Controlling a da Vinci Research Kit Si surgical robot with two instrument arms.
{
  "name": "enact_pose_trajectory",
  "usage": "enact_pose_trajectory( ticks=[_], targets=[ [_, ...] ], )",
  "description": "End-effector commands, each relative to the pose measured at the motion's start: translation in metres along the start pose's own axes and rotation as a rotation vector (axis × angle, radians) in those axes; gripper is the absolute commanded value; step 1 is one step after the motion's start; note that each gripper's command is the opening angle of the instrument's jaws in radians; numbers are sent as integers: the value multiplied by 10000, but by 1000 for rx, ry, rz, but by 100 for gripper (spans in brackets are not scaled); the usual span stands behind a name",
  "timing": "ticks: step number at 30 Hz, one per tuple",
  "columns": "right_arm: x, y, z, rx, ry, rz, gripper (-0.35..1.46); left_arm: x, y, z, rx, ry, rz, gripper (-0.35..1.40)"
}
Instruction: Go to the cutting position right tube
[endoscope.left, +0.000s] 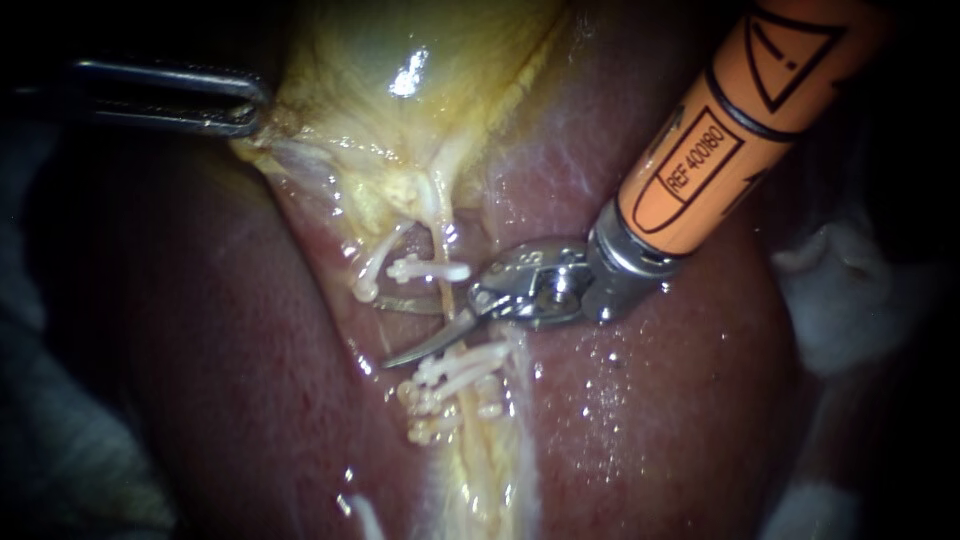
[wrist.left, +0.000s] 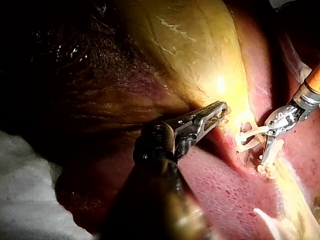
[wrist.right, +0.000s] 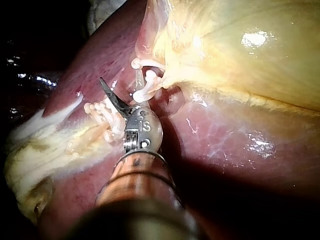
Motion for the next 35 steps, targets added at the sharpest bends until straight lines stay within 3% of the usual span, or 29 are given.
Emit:
enact_pose_trajectory(
  ticks=[1, 9, 21, 26, 35],
  targets=[
    [1, 0, 1, 3, 1, -1, 136, 0, 0, 0, 0, 0, 0, -35],
    [6, -3, 9, 16, 20, 0, 136, 0, 0, 1, 1, 0, 0, -35],
    [23, -32, -7, 99, 90, 7, 130, 0, 0, 0, 1, 0, 0, -35],
    [30, -36, -10, 134, 82, 10, 128, 0, 0, 0, 1, 0, 0, -35],
    [29, -36, -10, 132, 83, 15, 128, 0, 0, 1, 1, 0, 0, -35]
  ],
)
